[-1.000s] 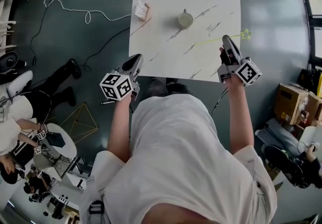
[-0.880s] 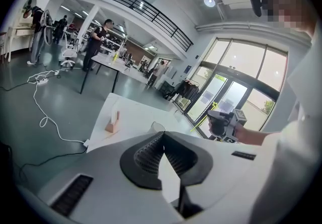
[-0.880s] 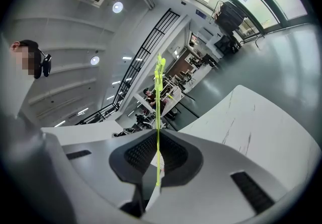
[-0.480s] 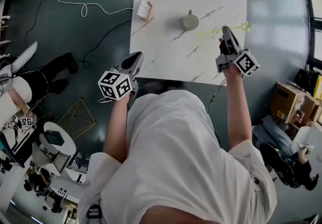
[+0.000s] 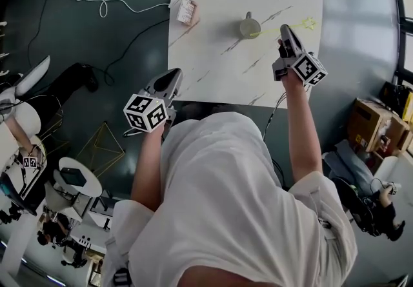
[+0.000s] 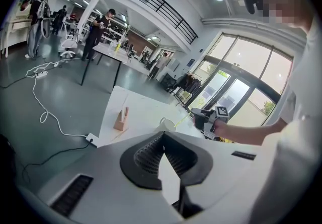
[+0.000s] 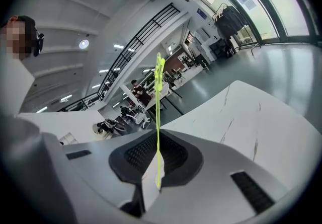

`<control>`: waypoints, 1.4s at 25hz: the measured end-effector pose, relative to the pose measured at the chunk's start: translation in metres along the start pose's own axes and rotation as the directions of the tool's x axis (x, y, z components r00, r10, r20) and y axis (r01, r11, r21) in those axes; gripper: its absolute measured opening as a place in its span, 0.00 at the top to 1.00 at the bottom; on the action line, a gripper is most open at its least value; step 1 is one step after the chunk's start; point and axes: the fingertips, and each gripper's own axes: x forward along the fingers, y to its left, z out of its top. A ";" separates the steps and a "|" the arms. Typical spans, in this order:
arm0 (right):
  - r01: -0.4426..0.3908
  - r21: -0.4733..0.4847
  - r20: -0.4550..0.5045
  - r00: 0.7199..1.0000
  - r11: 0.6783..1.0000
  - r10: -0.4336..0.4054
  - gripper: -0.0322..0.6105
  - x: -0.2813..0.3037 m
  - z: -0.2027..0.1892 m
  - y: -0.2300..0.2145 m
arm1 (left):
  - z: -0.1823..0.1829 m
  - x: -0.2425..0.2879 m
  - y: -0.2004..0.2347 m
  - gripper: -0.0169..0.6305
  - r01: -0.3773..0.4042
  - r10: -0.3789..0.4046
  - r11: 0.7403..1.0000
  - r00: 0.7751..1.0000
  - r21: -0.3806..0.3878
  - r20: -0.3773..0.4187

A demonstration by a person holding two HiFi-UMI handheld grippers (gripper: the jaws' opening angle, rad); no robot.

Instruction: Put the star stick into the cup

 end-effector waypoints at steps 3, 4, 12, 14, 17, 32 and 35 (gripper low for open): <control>0.051 -0.054 -0.029 0.998 0.997 -0.052 0.90 0.011 -0.013 -0.008 | 0.000 0.003 0.006 0.95 0.006 -0.006 1.000 1.000 -0.003 -0.012; 0.064 -0.066 -0.035 0.997 0.996 -0.066 0.90 0.013 -0.017 -0.010 | 0.001 0.003 0.008 0.95 0.008 -0.008 1.000 1.000 -0.003 -0.015; 0.109 -0.109 -0.078 0.990 0.988 -0.118 0.90 0.034 -0.040 -0.011 | 0.001 0.007 0.022 0.95 0.023 -0.024 1.000 0.999 -0.017 -0.042; 0.120 -0.119 -0.093 0.987 0.986 -0.131 0.90 0.038 -0.047 -0.012 | 0.002 0.009 0.024 0.95 0.029 -0.030 0.999 0.998 -0.019 -0.048; 0.143 -0.136 -0.121 0.980 0.980 -0.160 0.90 0.040 -0.062 -0.013 | 0.001 0.012 0.027 0.95 0.039 -0.041 0.999 0.998 -0.022 -0.052; 0.194 -0.168 -0.225 0.947 0.967 -0.229 0.74 0.018 -0.092 -0.019 | -0.005 0.014 0.030 0.95 0.094 -0.095 0.995 0.994 -0.026 -0.054; 0.201 -0.180 -0.216 0.947 0.963 -0.238 0.74 0.005 -0.089 -0.014 | -0.006 0.012 0.026 0.95 0.112 -0.113 0.994 0.992 -0.018 -0.049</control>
